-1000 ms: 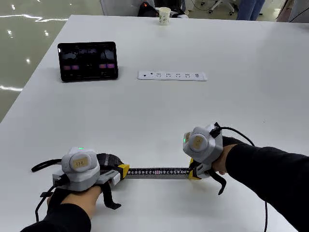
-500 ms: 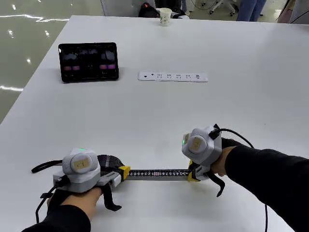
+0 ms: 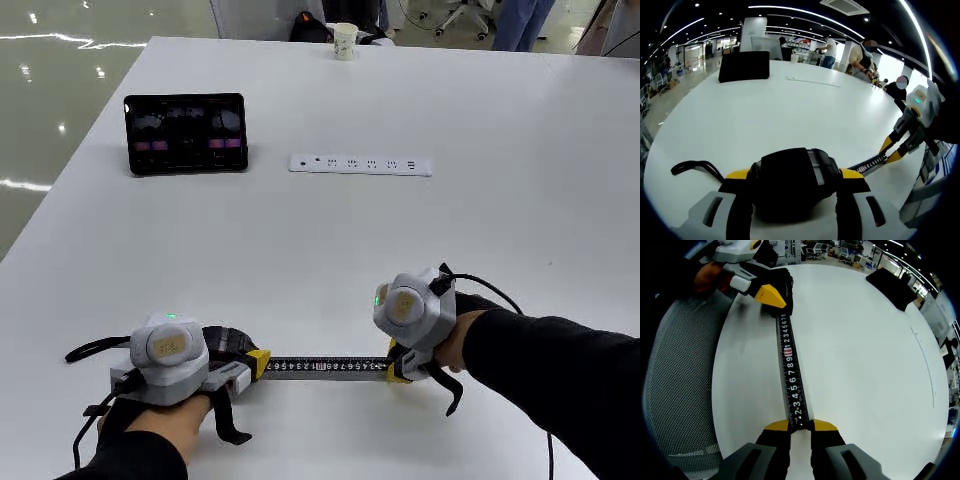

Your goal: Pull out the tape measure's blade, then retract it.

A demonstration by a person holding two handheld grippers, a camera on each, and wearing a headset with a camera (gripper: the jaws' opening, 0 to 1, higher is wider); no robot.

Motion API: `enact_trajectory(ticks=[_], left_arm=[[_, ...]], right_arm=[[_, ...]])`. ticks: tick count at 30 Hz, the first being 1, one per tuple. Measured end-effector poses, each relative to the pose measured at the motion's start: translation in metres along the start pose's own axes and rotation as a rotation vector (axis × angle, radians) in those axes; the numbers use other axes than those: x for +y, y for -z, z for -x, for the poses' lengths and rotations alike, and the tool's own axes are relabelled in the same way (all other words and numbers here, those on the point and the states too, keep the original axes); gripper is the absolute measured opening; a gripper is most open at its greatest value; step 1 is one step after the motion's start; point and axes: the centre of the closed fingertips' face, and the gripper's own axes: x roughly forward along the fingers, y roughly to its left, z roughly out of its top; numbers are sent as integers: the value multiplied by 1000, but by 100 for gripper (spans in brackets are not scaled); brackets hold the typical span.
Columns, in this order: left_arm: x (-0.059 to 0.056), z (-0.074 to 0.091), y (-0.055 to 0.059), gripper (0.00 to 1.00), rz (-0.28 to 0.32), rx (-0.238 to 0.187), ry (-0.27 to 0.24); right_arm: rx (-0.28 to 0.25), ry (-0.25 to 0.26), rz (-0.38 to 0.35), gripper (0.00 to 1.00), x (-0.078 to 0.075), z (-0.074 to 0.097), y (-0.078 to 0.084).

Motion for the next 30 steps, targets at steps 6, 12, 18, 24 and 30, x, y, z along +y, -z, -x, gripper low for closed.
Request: enact_trajectory(ticks=[6,12,18,24,30], left_arm=[[1,-1,0,63,1,0,0],[1,-1,0,63,2,-1,1],[1,0,0,63,2,2,1],[0,-1,0,63,2,3,2],[0,-1,1,63,2,0,2]], right_arm=[[0,-1,0,12,1,0,-3],[2,-1,2,12,1,-1,-5],[-2,-1,2,12,1,-2,-6],[-4,-1,6,12,2,-3,-8],[-8,-3,6,12,2,-4,-10]])
